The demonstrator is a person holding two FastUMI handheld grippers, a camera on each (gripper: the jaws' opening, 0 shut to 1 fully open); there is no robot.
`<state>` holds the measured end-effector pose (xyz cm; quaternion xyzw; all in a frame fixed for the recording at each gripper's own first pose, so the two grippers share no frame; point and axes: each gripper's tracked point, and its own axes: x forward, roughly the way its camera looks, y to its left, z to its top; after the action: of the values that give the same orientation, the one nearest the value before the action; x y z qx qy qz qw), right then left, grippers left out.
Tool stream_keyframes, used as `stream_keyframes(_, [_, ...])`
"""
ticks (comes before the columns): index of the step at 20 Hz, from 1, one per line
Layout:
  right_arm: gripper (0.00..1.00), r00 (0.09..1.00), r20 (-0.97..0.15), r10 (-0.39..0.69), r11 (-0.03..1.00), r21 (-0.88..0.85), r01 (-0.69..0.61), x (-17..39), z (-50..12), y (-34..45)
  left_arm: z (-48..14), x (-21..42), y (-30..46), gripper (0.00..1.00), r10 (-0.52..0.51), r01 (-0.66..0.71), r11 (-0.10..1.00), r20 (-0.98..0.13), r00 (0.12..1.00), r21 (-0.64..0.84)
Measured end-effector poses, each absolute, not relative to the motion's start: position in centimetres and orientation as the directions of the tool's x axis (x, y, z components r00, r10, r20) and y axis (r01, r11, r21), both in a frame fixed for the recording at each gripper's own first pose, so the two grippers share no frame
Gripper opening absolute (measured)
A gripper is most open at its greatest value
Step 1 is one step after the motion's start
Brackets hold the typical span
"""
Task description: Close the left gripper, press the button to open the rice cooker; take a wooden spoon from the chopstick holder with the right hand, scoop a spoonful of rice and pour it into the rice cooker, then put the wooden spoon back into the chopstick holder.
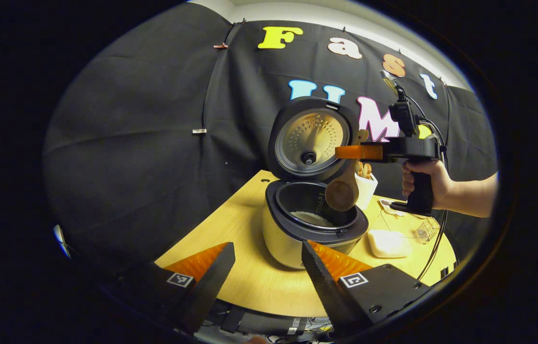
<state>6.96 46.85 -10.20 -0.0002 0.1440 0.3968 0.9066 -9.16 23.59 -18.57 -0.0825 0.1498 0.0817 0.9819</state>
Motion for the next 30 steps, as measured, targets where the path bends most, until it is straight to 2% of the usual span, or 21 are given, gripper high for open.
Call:
stream_keyframes(3, [0.16,0.692,-0.24,0.681,0.732,0.247,-0.635,8.1,-8.1,44.6,-16.9,-8.2,21.2,0.96,0.098,-0.133,0.984,-0.273,0.957,-0.115])
stream_keyframes(7, [0.16,0.769,-0.199,0.608,0.781,0.329,-0.531,9.5,-5.3,39.1,-15.3,-6.6,18.4,0.96,0.036,-0.043,0.999,-0.229,0.973,-0.026])
stream_keyframes(12, [0.16,0.881,-0.181,0.437,0.868,0.341,-0.361,11.5,-3.4,27.5,-14.1,-5.3,12.5,0.96,-0.111,0.103,0.993,-0.195,0.974,-0.055])
stream_keyframes(16, [0.16,0.942,-0.177,0.286,0.924,0.312,-0.222,12.6,-3.3,17.7,-13.9,-4.1,9.5,0.96,-0.169,0.162,0.985,-0.196,0.966,-0.05])
stream_keyframes(19, [0.16,0.967,-0.183,0.179,0.943,0.312,-0.115,13.3,-3.6,10.3,-13.6,-3.1,8.0,0.96,-0.176,0.165,0.984,-0.2,0.964,-0.072])
stream_keyframes(23, [0.16,0.98,-0.192,0.056,0.946,0.324,0.009,14.9,-4.6,2.0,-12.2,-1.3,6.6,0.96,-0.135,0.121,0.989,-0.206,0.969,-0.082])
stream_keyframes(30, [0.16,0.964,-0.255,-0.082,0.914,0.365,0.174,18.0,-9.5,-9.2,-7.0,1.1,5.2,0.96,-0.027,0.018,0.998,-0.15,0.988,-0.06])
